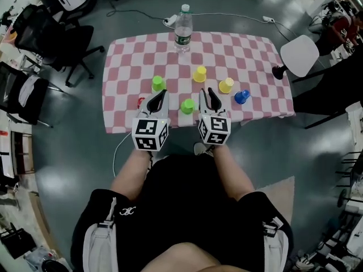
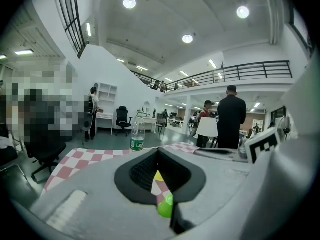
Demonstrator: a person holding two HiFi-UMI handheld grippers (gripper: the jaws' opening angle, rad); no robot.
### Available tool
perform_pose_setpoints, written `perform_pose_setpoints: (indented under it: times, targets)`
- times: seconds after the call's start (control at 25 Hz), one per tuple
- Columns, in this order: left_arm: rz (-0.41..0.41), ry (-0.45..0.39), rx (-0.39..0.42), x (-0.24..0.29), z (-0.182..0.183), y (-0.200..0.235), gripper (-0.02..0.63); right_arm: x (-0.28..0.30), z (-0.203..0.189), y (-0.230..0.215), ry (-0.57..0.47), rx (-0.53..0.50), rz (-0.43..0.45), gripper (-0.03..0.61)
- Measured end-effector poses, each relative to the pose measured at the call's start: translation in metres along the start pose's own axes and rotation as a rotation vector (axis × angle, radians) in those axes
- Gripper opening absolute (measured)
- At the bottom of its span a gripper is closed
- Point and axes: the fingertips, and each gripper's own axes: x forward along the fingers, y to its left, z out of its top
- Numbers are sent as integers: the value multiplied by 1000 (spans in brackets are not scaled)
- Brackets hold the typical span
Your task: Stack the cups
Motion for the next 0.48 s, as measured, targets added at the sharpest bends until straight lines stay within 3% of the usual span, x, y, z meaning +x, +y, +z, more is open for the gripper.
perform_pose_setpoints:
  times: [0.04,0.08,0.24,0.48]
  targets:
    - [-9,-2,3,3,2,-5,15,-6,13,-6,-30,-1,-18,36]
    - [-18,-3,7,6,3,-10,15,-12,25,-12,-63,-6,-27,3]
    - [-62,-7,20,24,8,-33,15,-30,57,-37,-148,-36,-60,3]
    - [-137,-5,51,58,12,-69,15,-37,51,-86,-152,-49,-139,3]
